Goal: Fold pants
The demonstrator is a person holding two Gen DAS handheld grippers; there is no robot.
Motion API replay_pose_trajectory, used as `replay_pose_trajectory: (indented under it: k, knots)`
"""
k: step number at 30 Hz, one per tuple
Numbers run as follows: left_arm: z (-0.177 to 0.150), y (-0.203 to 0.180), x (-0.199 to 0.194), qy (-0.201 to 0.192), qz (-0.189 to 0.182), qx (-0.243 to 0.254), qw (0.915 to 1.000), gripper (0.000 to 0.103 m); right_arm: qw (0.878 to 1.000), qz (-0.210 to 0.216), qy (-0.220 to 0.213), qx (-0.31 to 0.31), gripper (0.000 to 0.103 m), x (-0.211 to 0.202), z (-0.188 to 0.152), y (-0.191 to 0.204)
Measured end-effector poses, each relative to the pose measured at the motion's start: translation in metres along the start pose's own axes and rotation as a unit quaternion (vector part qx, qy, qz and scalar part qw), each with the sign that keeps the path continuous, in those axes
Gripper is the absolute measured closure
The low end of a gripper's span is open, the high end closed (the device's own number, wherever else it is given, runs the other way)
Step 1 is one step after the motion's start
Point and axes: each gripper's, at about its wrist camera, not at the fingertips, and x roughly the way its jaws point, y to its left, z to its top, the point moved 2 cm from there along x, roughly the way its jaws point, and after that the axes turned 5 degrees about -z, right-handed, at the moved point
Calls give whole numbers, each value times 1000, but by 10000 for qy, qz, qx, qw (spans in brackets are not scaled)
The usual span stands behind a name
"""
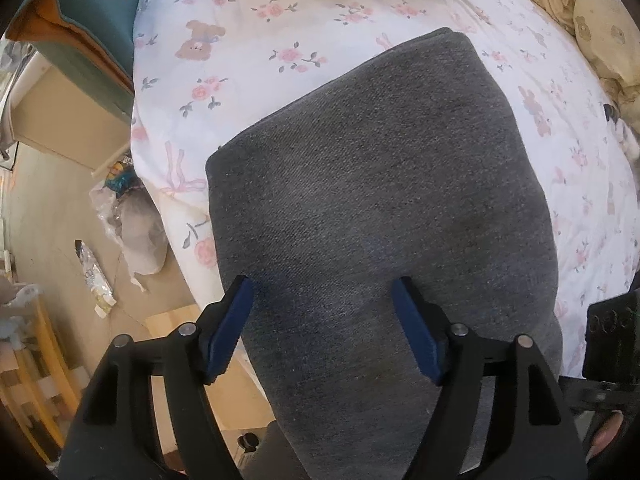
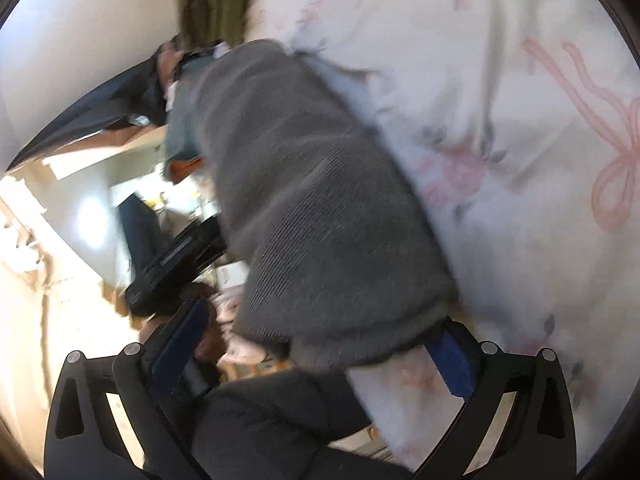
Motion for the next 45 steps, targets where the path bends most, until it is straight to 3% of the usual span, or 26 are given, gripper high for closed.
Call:
replay_pose_trajectory:
  k: [1,3,5,7,10,12,15,18,21,25,26,28,30,32,34,37,39,41,42,43,44,45]
  knots:
    - [1,-2,0,7,41,35,10000,33,9996,-299,-1,-16,0,8,2,-1]
    - [2,-4,1,22,101,91,9999,33,9989,-453,-121,-82,0,23,4,3]
    - [2,-3,2,33,138,75,9999,33,9959,-768,-184,-446,11,27,-1,14]
    - [1,-1,4,78,106,43,9999,33,9874,-1040,-392,-1128,45,24,-12,28]
    - [1,-2,-10,-207,222,107,9995,33,9771,-1177,-403,-1723,58,10,-15,48]
    - [2,-9,-32,-735,178,326,9966,34,9705,-1154,-492,-2057,59,-5,-9,67]
    - [5,-12,-63,-1484,87,441,9879,33,9595,-1289,-679,-2413,60,-41,26,93]
    - [12,0,-75,-1755,-152,118,9843,33,9496,-1630,-728,-2578,60,-73,75,106]
    - [18,8,-69,-1618,-534,-257,9850,32,9449,-1836,-741,-2607,60,-94,119,112]
    - [24,-5,-51,-1229,-975,-223,9874,29,9347,-2150,-769,-2724,61,-107,176,114]
    - [26,-11,-45,-1123,-1089,-146,9876,26,9371,-2155,-721,-2648,61,-107,185,109]
    - [25,-23,-39,-1003,-1198,1,9877,24,9540,-2053,-671,-2077,56,-111,207,82]
    - [27,-34,-34,-902,-1280,188,9875,22,9600,-2063,-728,-1745,54,-117,209,65]
    - [31,-45,-26,-798,-1375,383,9865,20,9653,-1937,-816,-1547,37,-129,206,55]
    - [38,-54,-14,-711,-1266,608,9875,20,9678,-1818,-1074,-1372,10,-143,200,54]
    - [51,-55,12,-499,-1129,778,9893,17,9724,-1584,-1213,-1212,8,-149,183,48]
    - [56,-51,34,-280,-1394,675,9875,8,9729,-1663,-1134,-1136,8,-139,175,37]
    - [58,-48,46,-190,-1643,635,9842,8,9751,-1759,-751,-1120,8,-113,165,21]
    - [59,-47,51,-149,-1816,676,9809,12,9761,-1772,-583,-1119,8,-102,163,17]
    - [58,-48,51,-123,-1980,727,9774,37,9778,-1723,-343,-1144,13,-84,157,9]
    - [57,-51,51,-25,-2263,781,9709,52,9755,-1740,-385,-1288,17,-78,152,9]
    - [57,-54,47,26,-2286,723,9708,59,9718,-1803,-527,-1427,35,-77,150,11]
